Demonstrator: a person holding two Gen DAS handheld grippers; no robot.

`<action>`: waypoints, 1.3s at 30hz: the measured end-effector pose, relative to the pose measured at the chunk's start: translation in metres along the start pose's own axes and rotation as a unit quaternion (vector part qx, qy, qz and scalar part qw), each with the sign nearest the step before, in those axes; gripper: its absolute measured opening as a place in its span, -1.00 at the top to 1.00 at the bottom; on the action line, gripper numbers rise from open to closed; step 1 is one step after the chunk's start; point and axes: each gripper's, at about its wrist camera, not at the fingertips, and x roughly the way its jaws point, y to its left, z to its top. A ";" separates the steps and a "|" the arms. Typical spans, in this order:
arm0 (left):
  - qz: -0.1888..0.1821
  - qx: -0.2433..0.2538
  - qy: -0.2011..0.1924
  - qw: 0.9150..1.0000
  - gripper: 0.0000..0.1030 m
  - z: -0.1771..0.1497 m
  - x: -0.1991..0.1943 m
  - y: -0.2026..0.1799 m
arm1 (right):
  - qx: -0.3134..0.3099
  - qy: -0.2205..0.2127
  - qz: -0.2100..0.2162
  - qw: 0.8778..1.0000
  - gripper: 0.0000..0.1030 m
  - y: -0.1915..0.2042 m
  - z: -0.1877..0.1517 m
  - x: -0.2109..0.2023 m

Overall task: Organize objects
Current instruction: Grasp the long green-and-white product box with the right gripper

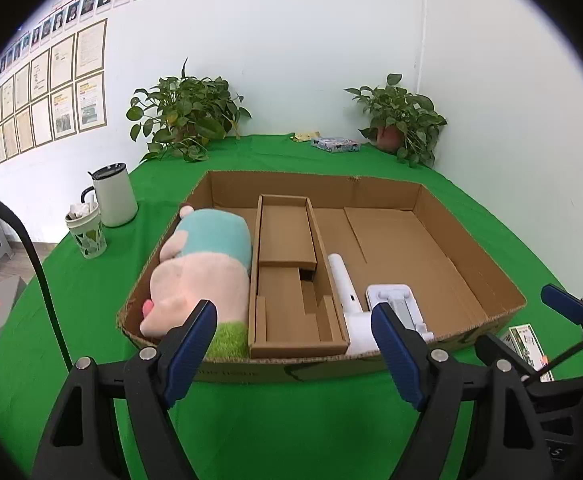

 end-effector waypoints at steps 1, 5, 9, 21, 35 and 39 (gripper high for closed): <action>-0.002 -0.001 0.002 1.000 -0.54 -0.002 -0.001 0.000 | 0.007 -0.001 0.000 1.000 -0.98 0.000 -0.004 -0.005; -0.009 -0.004 0.005 1.000 -0.54 -0.011 -0.007 -0.002 | 0.015 -0.003 -0.005 1.000 -0.98 0.001 -0.016 -0.024; -0.017 -0.003 0.007 1.000 -0.54 -0.019 -0.013 -0.003 | 0.028 0.000 -0.006 1.000 -0.98 -0.012 -0.036 -0.045; -0.030 -0.012 0.031 0.999 -0.54 -0.045 -0.019 0.003 | 0.095 0.104 -0.074 0.987 -0.98 -0.115 -0.109 -0.039; -0.090 -0.026 0.076 0.993 -0.54 -0.062 -0.016 0.004 | 0.057 0.158 0.055 0.984 -0.35 -0.062 -0.152 -0.039; -0.139 -0.048 0.127 0.981 -0.54 -0.069 -0.002 0.003 | 0.013 0.123 0.090 0.988 -0.98 -0.028 -0.152 -0.061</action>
